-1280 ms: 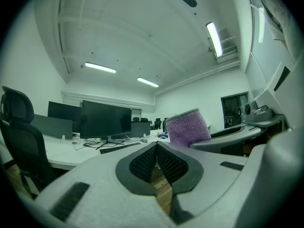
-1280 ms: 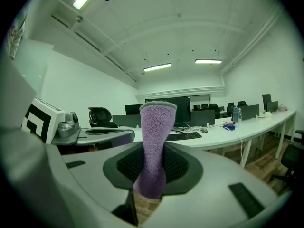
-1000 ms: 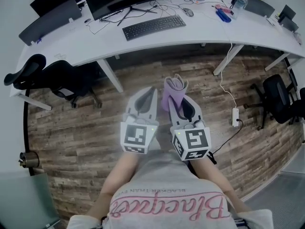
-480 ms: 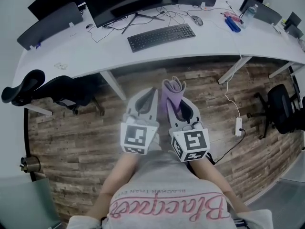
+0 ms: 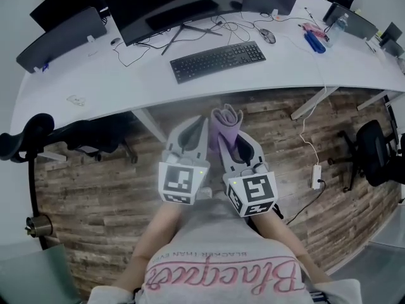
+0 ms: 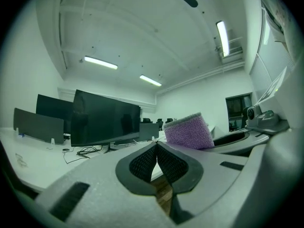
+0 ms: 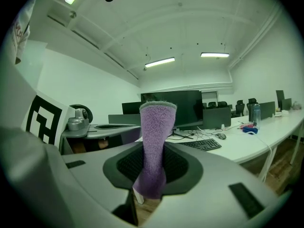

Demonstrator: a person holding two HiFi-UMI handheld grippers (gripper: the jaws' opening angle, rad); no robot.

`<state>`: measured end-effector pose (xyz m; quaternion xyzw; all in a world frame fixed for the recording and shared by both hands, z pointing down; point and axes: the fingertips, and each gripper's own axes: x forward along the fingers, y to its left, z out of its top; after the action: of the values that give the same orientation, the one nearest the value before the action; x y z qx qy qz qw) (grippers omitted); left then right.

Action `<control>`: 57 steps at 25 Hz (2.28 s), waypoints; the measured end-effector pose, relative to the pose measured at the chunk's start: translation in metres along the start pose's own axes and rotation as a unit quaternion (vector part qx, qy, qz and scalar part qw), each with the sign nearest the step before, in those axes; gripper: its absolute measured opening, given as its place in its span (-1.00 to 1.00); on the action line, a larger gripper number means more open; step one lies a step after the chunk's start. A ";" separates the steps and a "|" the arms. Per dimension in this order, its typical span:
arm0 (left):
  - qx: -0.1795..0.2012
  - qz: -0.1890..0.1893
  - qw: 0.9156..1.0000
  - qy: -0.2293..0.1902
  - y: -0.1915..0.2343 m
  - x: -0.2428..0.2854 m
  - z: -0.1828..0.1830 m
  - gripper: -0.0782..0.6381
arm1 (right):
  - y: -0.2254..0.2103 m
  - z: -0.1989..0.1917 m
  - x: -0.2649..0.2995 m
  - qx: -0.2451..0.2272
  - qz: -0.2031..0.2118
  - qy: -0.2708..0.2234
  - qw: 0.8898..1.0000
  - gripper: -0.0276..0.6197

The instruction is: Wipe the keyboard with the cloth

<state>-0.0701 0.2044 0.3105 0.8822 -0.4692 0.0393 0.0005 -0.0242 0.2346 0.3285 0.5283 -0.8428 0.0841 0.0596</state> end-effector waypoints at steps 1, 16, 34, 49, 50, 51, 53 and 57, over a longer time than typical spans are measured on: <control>0.000 0.001 1.000 0.000 0.004 0.005 0.000 -0.77 | -0.002 0.001 0.005 0.000 -0.001 0.001 1.000 -0.65; -0.007 0.020 1.000 0.012 0.047 0.057 -0.010 -0.77 | -0.028 0.010 0.070 0.004 0.016 0.007 1.000 -0.65; -0.018 0.063 0.997 0.042 0.092 0.189 -0.019 -0.77 | -0.124 0.035 0.177 0.003 0.061 0.019 0.998 -0.65; -0.028 0.124 0.990 0.057 0.139 0.296 -0.022 -0.77 | -0.199 0.052 0.278 0.001 0.122 0.036 0.992 -0.65; -0.028 0.128 0.990 0.059 0.141 0.299 -0.024 -0.77 | -0.202 0.051 0.284 0.003 0.126 0.039 0.991 -0.65; -0.029 0.132 0.989 0.061 0.144 0.302 -0.027 -0.76 | -0.204 0.049 0.289 0.004 0.131 0.042 0.990 -0.65; -0.034 0.143 0.987 0.067 0.151 0.304 -0.033 -0.77 | -0.204 0.046 0.298 0.005 0.143 0.049 0.988 -0.65; -0.048 0.171 0.981 0.077 0.165 0.298 -0.044 -0.76 | -0.195 0.038 0.309 0.007 0.168 0.063 0.984 -0.65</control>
<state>-0.0436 -0.1331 0.3694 0.7824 -0.6128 0.0839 0.0726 0.0169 -0.1289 0.3654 0.3731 -0.9136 0.1321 0.0933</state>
